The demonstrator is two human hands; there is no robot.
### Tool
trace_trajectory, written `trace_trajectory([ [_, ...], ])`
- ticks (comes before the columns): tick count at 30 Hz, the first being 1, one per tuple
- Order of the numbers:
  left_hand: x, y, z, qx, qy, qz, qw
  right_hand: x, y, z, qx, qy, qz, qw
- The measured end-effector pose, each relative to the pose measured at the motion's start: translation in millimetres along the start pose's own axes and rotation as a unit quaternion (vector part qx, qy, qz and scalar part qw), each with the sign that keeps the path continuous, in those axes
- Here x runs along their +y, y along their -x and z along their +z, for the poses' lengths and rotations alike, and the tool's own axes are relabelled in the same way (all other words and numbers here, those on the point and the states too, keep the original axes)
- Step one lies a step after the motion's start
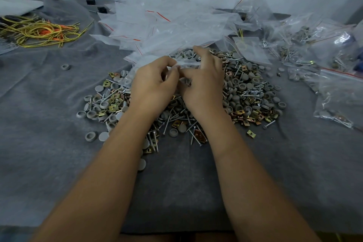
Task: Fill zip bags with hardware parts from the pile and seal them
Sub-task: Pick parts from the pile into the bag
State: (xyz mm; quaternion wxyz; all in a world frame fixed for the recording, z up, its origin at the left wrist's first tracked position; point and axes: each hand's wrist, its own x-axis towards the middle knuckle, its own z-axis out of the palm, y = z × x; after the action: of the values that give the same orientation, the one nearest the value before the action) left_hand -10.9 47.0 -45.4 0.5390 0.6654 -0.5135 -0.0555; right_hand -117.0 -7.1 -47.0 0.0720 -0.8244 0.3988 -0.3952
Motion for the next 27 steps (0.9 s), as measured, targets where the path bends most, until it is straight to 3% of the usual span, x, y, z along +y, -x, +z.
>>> trace_trajectory([
  [9, -4, -9, -7, 0.122, 0.111, -0.112, 0.98, 1, 0, -9, 0.102, -0.151, 0.018, 0.983],
  [13, -1, -11, -11, 0.173, 0.186, -0.141, 0.957, -2, 0, -13, 0.078, -0.207, 0.054, 0.974],
  [17, 6, -11, -18, 0.309, 0.227, -0.08, 0.92, 0, -2, -15, 0.036, -0.167, 0.068, 0.983],
  [19, 9, -10, -18, 0.339, 0.232, -0.047, 0.911, 1, -2, -16, -0.032, -0.127, 0.039, 0.991],
  [23, 9, -5, -15, 0.316, 0.178, 0.02, 0.932, -1, 3, -12, -0.165, 0.064, -0.076, 0.981],
  [27, 1, -4, -11, 0.247, 0.084, 0.046, 0.964, 0, 3, -12, -0.176, 0.071, -0.07, 0.979],
])
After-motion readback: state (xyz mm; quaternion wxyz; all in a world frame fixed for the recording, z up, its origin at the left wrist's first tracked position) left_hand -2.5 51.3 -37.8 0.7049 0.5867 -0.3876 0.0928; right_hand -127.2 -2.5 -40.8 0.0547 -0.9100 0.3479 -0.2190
